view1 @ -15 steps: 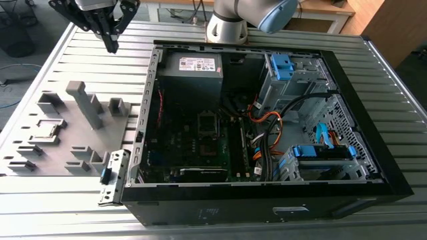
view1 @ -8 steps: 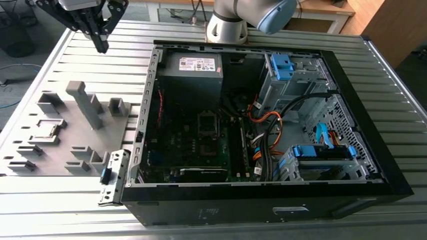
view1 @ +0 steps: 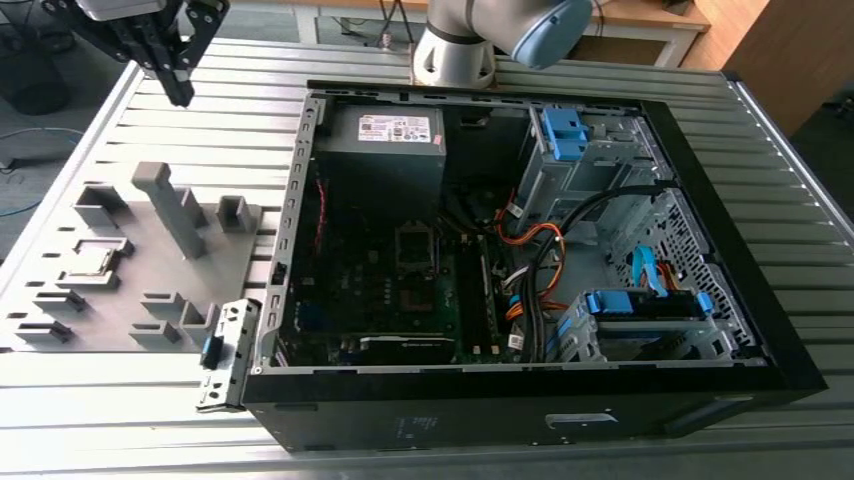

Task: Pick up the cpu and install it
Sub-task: 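Reach for the cpu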

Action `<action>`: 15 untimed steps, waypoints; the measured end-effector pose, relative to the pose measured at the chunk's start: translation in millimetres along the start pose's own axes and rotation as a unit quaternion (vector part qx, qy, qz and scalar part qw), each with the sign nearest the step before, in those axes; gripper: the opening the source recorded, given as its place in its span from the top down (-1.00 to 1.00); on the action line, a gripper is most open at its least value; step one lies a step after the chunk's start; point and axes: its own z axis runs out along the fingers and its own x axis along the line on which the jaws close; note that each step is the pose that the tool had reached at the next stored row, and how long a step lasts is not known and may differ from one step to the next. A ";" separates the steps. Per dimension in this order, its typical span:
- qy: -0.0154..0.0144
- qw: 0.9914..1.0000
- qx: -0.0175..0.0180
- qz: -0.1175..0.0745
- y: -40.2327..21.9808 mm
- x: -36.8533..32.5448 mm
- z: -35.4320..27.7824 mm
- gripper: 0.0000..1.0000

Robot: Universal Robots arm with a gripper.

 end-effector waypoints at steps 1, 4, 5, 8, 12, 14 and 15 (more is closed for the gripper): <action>0.000 1.000 0.000 0.000 -0.2 3.1 0.1 0.79; 0.000 1.000 0.000 0.000 -0.8 11.2 0.2 0.79; 0.000 1.000 0.000 0.000 -1.0 13.8 0.4 0.79; 0.000 1.000 0.000 0.000 -1.7 22.0 0.6 0.79; 0.000 1.000 0.000 0.000 -2.5 32.3 0.9 0.79; 0.000 1.000 0.000 0.000 -2.9 37.4 1.0 0.79; 0.000 1.000 0.000 0.000 -3.1 39.9 1.2 0.79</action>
